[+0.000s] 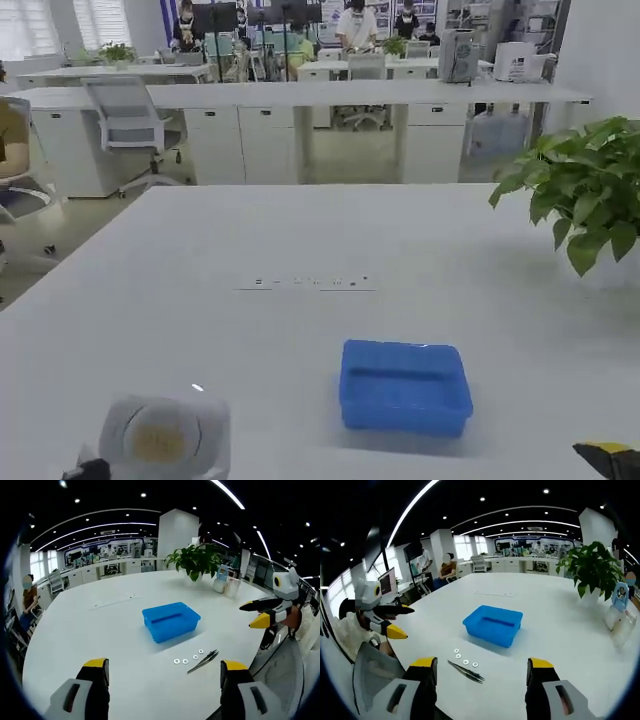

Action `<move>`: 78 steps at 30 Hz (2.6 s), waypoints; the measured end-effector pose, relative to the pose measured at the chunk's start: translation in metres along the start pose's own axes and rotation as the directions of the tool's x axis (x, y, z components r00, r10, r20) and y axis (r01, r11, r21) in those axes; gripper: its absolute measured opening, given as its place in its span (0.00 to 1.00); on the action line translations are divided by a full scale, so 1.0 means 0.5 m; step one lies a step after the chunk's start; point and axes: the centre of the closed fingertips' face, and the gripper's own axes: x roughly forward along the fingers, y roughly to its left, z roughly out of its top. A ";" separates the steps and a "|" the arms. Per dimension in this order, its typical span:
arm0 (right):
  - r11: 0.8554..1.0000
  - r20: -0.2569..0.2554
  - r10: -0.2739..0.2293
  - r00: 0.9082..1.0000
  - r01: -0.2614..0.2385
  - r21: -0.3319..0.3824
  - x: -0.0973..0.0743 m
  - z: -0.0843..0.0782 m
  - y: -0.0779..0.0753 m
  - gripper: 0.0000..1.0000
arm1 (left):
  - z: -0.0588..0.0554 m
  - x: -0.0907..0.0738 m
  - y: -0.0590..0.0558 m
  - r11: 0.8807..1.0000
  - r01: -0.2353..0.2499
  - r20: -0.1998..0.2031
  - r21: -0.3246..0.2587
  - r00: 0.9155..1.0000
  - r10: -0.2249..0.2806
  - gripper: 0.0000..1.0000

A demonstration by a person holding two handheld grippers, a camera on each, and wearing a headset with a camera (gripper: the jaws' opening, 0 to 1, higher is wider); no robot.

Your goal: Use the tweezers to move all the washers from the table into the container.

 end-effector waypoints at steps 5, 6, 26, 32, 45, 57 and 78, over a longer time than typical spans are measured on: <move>1.000 0.001 0.000 1.000 0.000 0.001 0.001 0.001 0.000 0.75 | 0.000 0.000 0.003 1.000 -0.007 0.000 0.006 1.000 0.007 0.97; 1.000 0.000 0.000 1.000 0.000 0.000 0.001 0.001 0.000 0.74 | 0.000 0.000 0.004 1.000 -0.007 0.000 0.007 1.000 0.007 0.97; 1.000 -0.007 0.001 1.000 -0.001 -0.010 0.000 0.001 -0.002 0.74 | -0.002 -0.001 0.008 1.000 -0.011 -0.005 0.001 1.000 0.011 0.95; 1.000 0.002 0.007 1.000 -0.006 -0.022 0.003 0.011 0.004 0.74 | 0.002 -0.002 0.009 1.000 -0.013 -0.002 0.007 1.000 0.013 0.94; 1.000 0.017 0.008 1.000 -0.008 -0.022 0.001 0.014 0.001 0.73 | 0.003 0.000 0.000 1.000 0.003 0.004 0.016 1.000 -0.003 0.92; 1.000 0.018 0.016 1.000 -0.016 -0.007 0.005 -0.002 -0.001 0.65 | -0.010 0.024 -0.047 0.992 0.119 -0.025 0.043 0.993 -0.118 0.59; 0.999 -0.017 0.004 1.000 -0.003 0.052 0.015 -0.026 -0.005 0.62 | -0.113 0.174 -0.154 0.880 0.412 -0.259 0.237 0.900 -0.351 0.14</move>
